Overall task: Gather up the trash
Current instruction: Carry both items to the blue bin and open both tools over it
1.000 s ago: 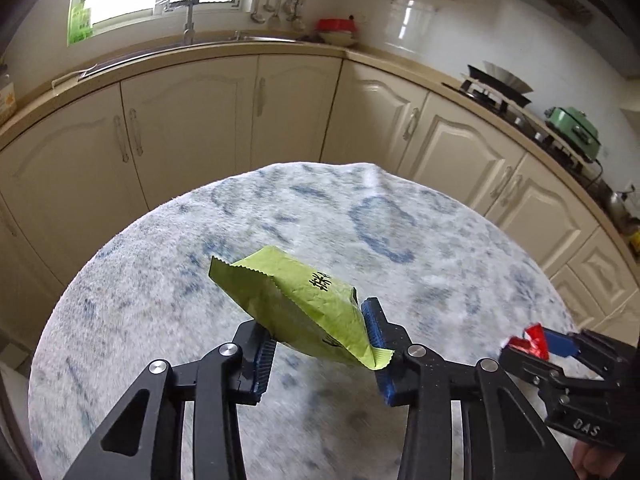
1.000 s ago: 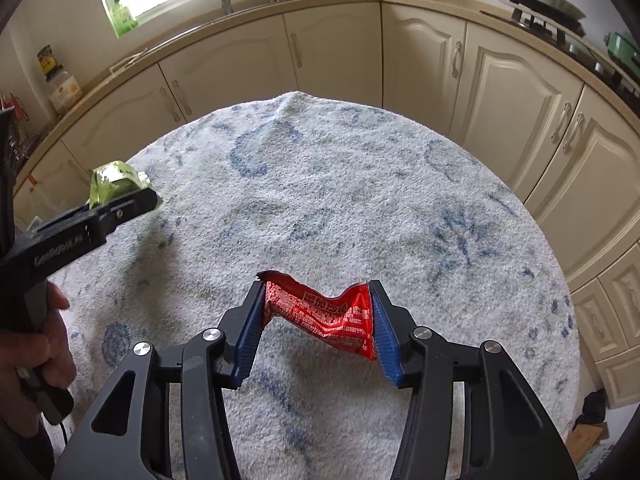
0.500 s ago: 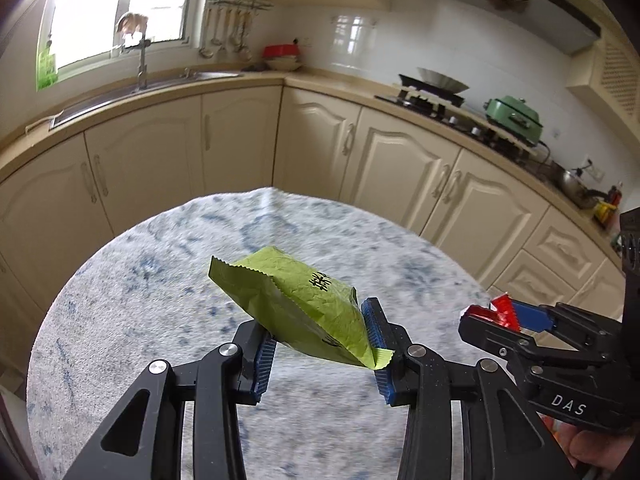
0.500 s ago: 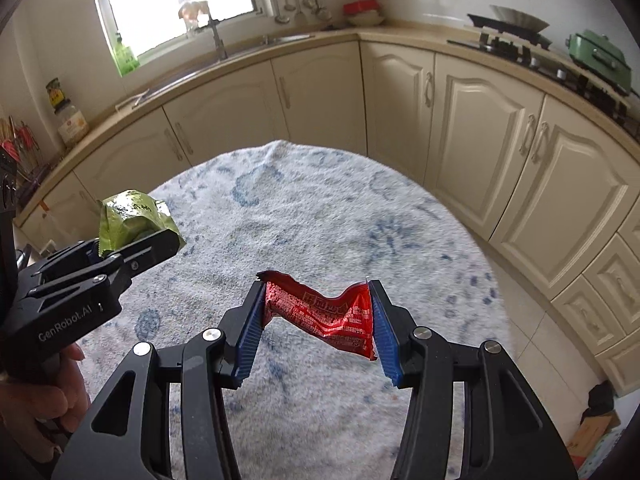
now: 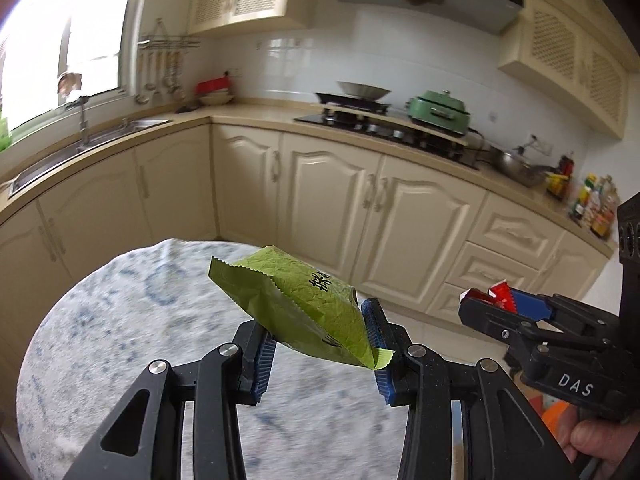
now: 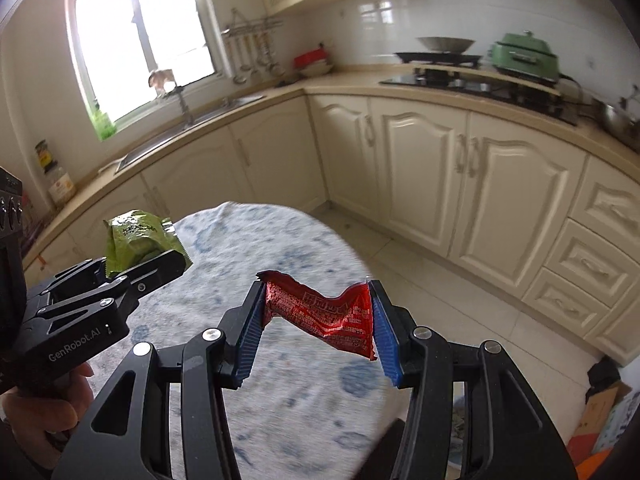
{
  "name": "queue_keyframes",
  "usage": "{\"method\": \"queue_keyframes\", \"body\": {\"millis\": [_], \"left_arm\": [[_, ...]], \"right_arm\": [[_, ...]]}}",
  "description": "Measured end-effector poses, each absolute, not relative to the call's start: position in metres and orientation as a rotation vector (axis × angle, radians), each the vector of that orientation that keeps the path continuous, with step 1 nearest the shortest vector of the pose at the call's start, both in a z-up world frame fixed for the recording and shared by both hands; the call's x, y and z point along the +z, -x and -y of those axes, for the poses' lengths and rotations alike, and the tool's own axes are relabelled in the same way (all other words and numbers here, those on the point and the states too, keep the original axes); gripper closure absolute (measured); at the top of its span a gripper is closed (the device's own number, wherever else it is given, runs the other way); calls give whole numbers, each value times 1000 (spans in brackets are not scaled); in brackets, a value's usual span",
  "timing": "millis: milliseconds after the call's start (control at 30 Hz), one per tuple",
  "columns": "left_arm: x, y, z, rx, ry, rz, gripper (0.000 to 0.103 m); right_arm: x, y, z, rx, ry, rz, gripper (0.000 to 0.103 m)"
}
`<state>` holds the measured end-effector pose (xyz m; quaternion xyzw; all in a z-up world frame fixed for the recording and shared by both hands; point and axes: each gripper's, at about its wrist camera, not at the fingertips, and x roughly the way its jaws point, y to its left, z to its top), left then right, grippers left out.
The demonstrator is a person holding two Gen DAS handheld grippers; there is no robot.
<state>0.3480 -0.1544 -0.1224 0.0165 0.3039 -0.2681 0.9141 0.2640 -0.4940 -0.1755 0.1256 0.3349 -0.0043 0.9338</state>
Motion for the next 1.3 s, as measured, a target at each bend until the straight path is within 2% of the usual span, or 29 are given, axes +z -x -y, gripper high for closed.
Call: {"method": "queue_keyframes", "body": {"millis": [367,733,1000,1200,1267,1300], "left_arm": [[-136,-327,335,-851,-163,-704,66],[-217,-324,484,-998,-353,-919,65],[-259,-361,574,-1004,-450,-1033,64],[-296,-392,639,-1005,-541,-1104,57],[-301,-400,653,-995,-560,-1106,49],[-303,-399,655,-995,-562,-1103,39]], "right_arm": [[-205,-169,647,-343,-391,-695,52],[-299,-126,750,-502,-620,-803,52],[-358,-129,781,-487,-759,-859,52],[-387,-134,792,-482,-840,-884,46],[-394,-136,793,-481,-857,-894,43],[-396,-136,793,-488,-860,-898,42]]}}
